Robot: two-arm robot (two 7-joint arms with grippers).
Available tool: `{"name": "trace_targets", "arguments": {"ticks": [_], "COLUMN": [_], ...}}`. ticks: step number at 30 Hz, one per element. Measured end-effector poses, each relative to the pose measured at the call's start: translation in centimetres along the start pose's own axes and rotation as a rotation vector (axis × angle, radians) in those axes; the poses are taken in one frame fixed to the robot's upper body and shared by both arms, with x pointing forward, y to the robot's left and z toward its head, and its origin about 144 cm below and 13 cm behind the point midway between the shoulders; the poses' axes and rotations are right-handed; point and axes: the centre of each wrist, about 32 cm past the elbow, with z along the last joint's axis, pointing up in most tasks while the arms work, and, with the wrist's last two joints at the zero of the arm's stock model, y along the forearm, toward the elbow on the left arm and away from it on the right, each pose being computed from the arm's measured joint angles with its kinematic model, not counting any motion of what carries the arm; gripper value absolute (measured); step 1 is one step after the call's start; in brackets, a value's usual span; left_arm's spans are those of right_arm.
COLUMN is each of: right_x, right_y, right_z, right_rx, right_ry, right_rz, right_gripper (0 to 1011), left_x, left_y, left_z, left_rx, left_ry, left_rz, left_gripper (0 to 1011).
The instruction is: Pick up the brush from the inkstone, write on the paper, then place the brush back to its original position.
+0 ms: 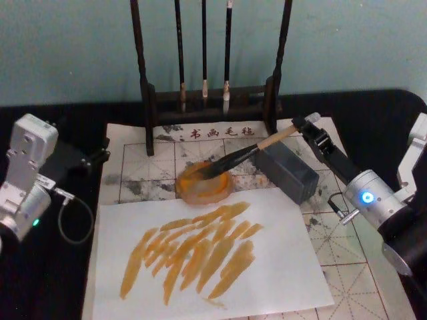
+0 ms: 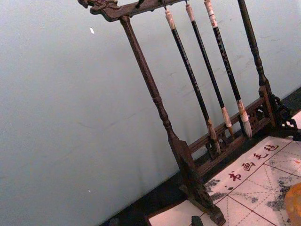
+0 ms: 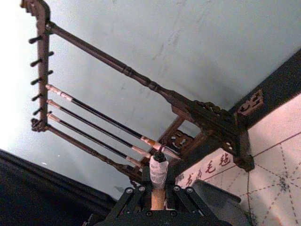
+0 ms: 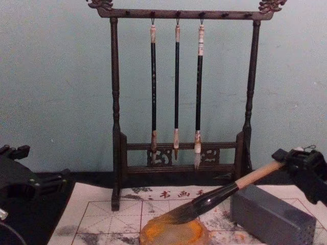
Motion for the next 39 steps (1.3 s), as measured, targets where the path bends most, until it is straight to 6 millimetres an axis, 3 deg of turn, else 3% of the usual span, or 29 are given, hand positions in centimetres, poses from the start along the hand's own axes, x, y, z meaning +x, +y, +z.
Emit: {"name": "trace_targets", "arguments": {"ticks": [17,39], "right_x": [-0.7,-1.3], "right_y": [-1.4,-3.5], "right_z": [1.6,3.1], "right_rx": [-0.03,-0.193], "right_ry": [-0.027,-0.052], "right_rz": [0.076,0.181], "right_gripper": [184,184], "left_x": [0.0,0.0], "left_y": [0.0,0.0], "left_z": [0.0,0.0], "left_rx": [0.0,0.0], "left_ry": [0.0,0.0], "left_rz": [0.0,0.0], "left_gripper": [1001,1001]}}
